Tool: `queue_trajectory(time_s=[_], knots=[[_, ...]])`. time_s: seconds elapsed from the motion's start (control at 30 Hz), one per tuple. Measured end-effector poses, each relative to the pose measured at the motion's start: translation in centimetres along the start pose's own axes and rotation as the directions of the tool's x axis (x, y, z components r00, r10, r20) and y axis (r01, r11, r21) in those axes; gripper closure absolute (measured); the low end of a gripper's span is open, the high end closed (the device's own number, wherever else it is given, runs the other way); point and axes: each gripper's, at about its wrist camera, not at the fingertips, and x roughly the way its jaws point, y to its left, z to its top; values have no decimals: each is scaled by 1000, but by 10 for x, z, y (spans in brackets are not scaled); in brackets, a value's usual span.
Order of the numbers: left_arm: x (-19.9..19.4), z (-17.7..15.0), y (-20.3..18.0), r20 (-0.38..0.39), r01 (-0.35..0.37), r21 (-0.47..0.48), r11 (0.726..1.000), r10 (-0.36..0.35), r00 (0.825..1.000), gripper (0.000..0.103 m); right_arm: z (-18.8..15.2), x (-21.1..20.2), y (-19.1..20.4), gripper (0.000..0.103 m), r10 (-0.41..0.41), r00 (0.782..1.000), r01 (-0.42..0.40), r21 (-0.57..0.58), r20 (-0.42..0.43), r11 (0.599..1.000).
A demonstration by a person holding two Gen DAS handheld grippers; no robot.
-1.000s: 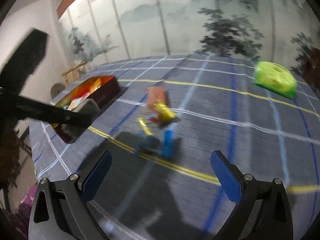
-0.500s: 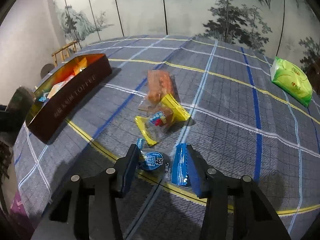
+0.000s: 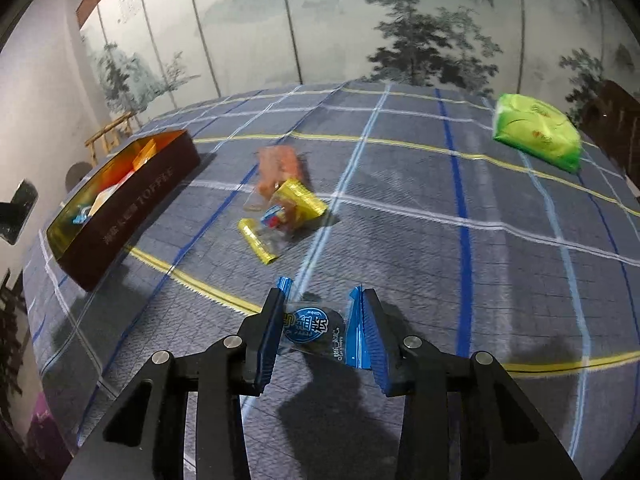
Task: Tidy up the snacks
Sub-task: 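Grasp the blue round candy with the right tool while the left tool carries the tea bag to the tin, then lower the dark tea bag into the tin and open the left tool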
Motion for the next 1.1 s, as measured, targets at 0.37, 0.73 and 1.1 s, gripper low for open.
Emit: queue_trajectory(time_s=[0.37,0.73,1.1], knots=[[39,41,-4,-14,5,40,999,-4,1000,72,1,1,-2,63,-6,1000,6,10,-4,1000],[92,87,-20,6,-46,114,992,45,999,72,0,0,-3,63,-3,1000,3,13,-5,1000],[118,102,-24,-11,-30,114,993,31,999,72,-1,2,-4,63,0,1000,0,17,-6,1000]])
